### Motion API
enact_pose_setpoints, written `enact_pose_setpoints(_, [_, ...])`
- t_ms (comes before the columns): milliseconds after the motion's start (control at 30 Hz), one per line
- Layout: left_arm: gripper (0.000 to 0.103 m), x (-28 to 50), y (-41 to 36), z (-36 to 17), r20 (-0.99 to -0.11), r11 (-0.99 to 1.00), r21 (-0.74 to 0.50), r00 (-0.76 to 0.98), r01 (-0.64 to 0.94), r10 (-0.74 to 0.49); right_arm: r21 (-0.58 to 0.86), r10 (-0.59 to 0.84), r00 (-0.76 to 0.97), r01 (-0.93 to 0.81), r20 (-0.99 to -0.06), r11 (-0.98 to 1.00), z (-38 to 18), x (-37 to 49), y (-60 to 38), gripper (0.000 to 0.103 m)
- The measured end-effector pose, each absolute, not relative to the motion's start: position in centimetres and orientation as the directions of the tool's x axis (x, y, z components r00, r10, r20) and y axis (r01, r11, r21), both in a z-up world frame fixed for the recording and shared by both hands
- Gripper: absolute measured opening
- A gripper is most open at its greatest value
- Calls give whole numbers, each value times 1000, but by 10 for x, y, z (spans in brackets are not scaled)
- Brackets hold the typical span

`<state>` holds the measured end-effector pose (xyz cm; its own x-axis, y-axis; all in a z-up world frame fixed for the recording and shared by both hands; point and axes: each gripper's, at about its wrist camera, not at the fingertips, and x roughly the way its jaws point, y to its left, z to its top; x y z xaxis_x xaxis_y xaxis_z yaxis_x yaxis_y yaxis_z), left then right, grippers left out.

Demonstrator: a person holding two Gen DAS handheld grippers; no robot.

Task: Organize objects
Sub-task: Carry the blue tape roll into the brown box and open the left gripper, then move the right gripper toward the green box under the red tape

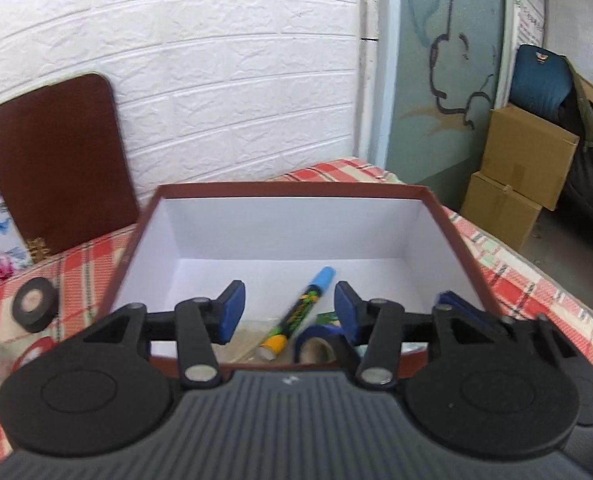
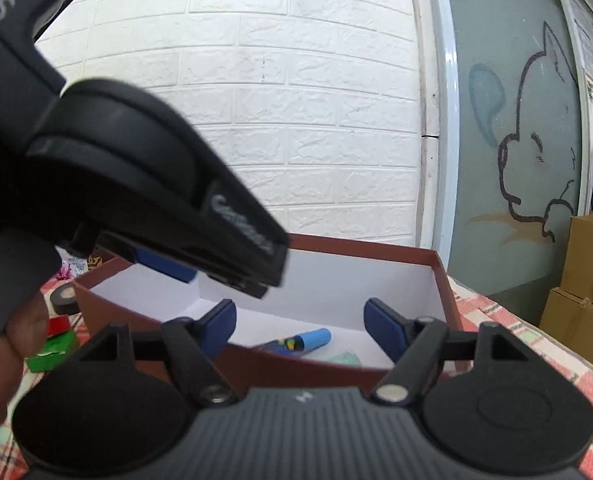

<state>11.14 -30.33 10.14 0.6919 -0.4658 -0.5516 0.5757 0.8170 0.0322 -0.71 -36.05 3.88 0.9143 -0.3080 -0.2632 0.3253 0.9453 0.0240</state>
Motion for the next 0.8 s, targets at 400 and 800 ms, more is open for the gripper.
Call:
enact_pose_setpoints(400, [81, 92, -209, 95, -559, 907, 58, 767, 417, -316, 52, -247, 956, 258, -160, 965, 46, -76, -292, 103])
enact_pose_setpoints(800, [83, 95, -100, 83, -583, 977, 65, 802, 204, -129, 103, -115, 913, 168, -390, 980, 19, -22, -258, 103])
